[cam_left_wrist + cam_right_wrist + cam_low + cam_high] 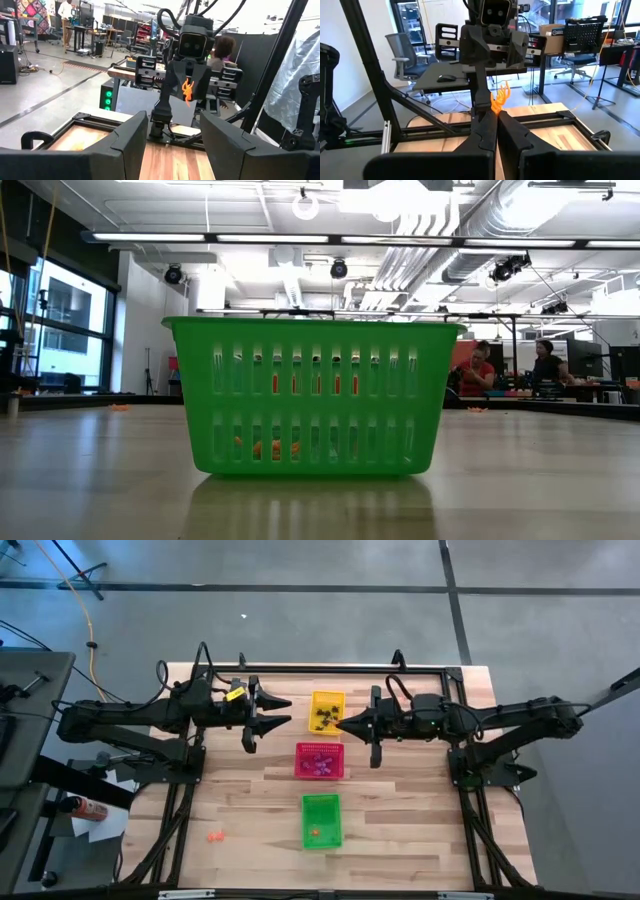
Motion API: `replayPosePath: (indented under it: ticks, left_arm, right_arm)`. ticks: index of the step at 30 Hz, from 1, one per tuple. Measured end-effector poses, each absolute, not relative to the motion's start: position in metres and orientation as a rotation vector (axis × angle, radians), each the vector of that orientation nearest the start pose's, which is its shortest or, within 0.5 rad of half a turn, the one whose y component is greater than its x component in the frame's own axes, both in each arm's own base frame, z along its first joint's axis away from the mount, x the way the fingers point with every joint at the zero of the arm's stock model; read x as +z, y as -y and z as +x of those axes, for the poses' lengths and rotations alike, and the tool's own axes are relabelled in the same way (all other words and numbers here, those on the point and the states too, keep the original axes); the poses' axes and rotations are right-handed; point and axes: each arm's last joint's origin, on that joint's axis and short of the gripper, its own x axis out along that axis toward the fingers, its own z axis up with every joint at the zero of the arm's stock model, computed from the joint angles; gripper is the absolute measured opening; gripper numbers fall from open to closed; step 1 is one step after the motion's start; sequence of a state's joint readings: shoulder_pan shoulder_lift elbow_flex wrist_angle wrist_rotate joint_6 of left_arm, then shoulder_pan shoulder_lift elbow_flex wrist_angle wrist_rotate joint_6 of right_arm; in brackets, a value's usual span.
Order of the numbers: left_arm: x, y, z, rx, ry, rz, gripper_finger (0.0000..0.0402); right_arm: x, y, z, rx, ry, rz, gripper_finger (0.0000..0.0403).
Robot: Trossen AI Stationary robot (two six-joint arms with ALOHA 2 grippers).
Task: Sort Halloween decoration
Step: Put the orange spider toy into the green bin
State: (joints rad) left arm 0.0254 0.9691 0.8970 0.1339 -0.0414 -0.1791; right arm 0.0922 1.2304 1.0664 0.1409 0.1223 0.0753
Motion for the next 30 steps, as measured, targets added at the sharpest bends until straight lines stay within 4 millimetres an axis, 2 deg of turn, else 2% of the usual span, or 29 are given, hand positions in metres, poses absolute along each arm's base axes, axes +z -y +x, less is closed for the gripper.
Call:
replayPosePath:
  ticks: [25,30]
  left_arm:
    - [0.3691,-0.0064,0.2157,0.053,0.064,-0.178,0.0170]
    - [0.3691,-0.0064,0.2157,0.055,0.063,-0.135,0.0170]
  right_arm:
    - [0.3692,-0.0230,0.2788,-0.007,-0.024,0.023,0.0000]
    - [0.3690,-0.0232,0.2788,0.001,-0.024,0.015,0.0000]
